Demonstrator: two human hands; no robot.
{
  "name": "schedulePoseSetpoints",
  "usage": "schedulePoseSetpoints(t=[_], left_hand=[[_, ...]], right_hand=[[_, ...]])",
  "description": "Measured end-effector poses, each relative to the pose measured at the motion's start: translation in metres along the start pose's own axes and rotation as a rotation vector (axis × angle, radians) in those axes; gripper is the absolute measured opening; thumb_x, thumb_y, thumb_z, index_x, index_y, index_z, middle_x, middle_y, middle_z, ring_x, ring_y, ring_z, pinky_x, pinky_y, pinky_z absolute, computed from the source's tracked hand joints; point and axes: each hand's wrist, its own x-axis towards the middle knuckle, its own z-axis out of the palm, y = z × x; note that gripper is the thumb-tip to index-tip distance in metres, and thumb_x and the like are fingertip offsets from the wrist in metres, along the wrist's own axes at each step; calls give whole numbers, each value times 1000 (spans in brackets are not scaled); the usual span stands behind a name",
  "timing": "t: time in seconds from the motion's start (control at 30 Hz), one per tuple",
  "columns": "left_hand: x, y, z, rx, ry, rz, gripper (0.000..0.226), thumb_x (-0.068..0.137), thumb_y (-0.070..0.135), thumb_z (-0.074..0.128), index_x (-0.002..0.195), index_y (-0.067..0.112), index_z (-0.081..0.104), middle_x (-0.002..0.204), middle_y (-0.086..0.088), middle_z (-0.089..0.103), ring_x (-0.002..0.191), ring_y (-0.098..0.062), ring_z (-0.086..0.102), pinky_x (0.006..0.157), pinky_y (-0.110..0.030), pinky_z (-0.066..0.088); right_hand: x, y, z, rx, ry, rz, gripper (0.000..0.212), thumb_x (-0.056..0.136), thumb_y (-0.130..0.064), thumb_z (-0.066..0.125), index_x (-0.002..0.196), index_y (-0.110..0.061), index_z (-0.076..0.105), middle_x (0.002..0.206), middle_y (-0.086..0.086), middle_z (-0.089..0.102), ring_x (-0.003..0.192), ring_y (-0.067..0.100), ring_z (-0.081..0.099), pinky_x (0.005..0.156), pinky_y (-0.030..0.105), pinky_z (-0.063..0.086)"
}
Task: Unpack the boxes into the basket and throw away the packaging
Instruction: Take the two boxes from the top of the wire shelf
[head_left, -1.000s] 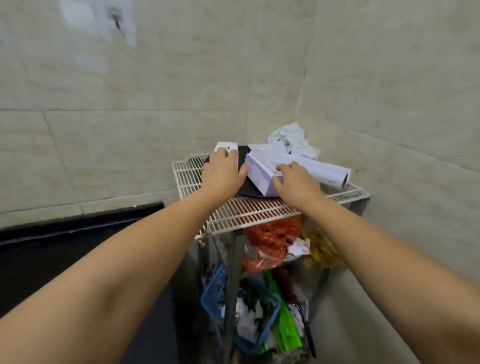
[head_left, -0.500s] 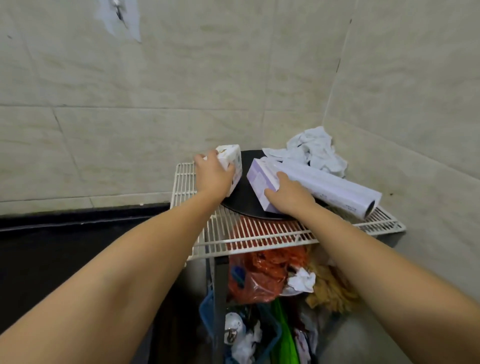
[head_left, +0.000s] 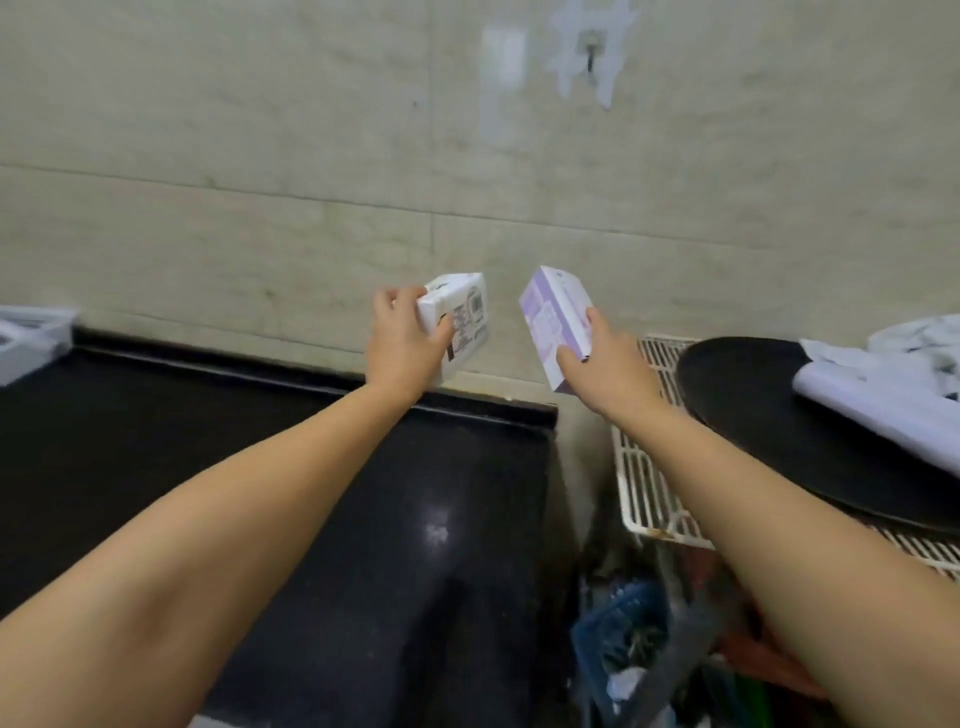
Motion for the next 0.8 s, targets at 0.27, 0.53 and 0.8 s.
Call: schedulePoseSetpoints(t=[0.27, 0.53, 0.8], left_hand=[[-50, -193, -83, 324, -61, -192, 44, 84, 32, 59, 123, 16, 49, 129, -7, 40, 111, -29, 50, 76, -40, 49], [-147, -281, -84, 393, -241, -296, 51, 82, 34, 62, 127, 25, 42, 138, -2, 31, 121, -26, 37, 72, -40, 48], [-136, -266, -79, 587, -239, -179, 59, 82, 41, 61, 134, 20, 43, 145, -12, 34, 134, -30, 31, 113, -56, 14]], right_hand=[[-55, -87, 192, -181, -408, -52, 60, 90, -41, 43, 143, -25, 19, 124, 19, 44, 98, 37, 55, 71, 37, 40], [-139, -51, 279, -393, -556, -6, 67, 91, -44, 43, 147, -30, 8, 123, 14, 40, 102, 31, 50, 70, 38, 45], [-111, -50, 246, -355, -541, -4, 67, 92, -55, 34, 147, -30, 6, 148, 13, 26, 126, 32, 39, 89, 45, 45]])
